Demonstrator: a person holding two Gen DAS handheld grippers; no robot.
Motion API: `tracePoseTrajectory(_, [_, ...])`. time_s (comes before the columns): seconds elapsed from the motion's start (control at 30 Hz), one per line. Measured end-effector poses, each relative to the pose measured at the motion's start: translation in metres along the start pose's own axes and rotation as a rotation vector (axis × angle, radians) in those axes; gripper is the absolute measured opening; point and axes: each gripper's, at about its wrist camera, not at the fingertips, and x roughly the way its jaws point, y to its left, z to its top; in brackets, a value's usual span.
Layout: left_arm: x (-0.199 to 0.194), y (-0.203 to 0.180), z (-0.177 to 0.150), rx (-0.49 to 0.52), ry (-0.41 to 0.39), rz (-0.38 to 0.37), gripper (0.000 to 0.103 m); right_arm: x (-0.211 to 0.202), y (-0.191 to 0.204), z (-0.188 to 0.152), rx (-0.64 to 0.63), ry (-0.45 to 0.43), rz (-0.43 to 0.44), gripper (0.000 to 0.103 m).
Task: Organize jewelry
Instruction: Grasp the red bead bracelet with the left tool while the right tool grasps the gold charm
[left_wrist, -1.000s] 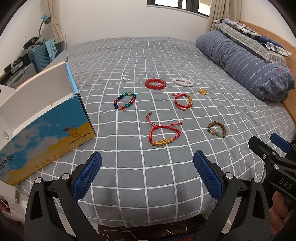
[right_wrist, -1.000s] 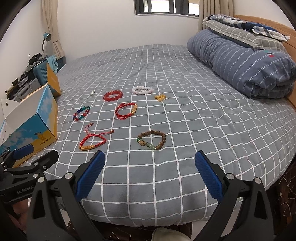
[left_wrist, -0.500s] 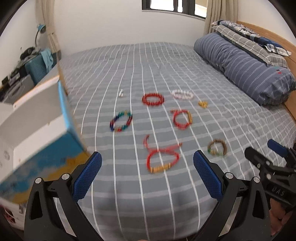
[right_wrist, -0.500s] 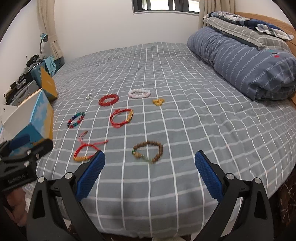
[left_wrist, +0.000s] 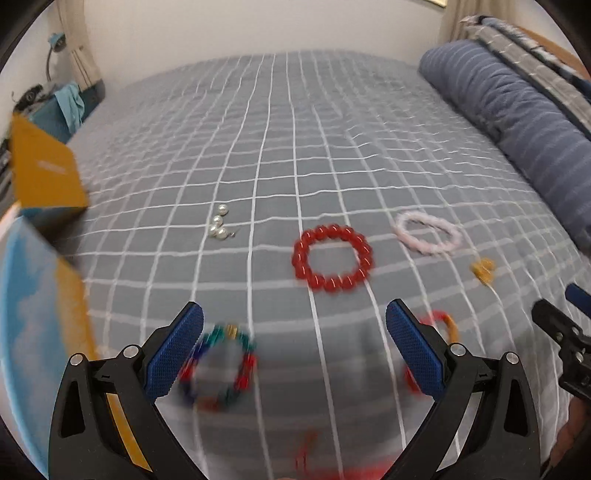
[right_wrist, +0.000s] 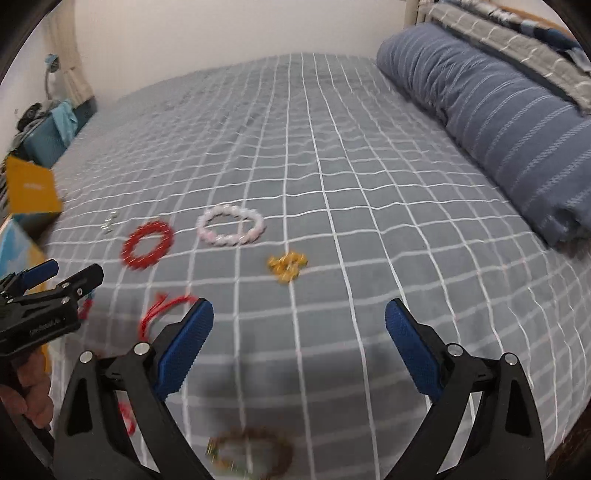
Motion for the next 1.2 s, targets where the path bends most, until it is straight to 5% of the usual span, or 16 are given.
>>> tracePoseTrajectory(0.3, [0.081,0.001,0.034,-0.035,0.118,-0.023,0.097,0.075,-0.003,0.022,0.007,0.12,-0.009,0.08])
tracePoseTrajectory(0.5, [0.089,-0.002,0.033,-0.011,0.1,0.006,0.093,0.091,0.0,0.019,-0.008,0.142,-0.019,0.07])
tracePoseTrajectory(0.6, [0.086,-0.005,0.032,0.009,0.091,0.018,0.081,0.091,0.002,0.019,-0.019,0.14,-0.022,0.057])
tracePoseTrajectory(0.83, [0.075,-0.011,0.031,0.034,0.095,-0.008,0.013,0.09,0.008,0.018,-0.048,0.147,-0.041,0.012])
tracePoseTrajectory(1.2, [0.047,-0.007,0.029,0.011,0.075,-0.09,0.013,0.072,0.005,0.022,-0.024,0.121,-0.017,0.009])
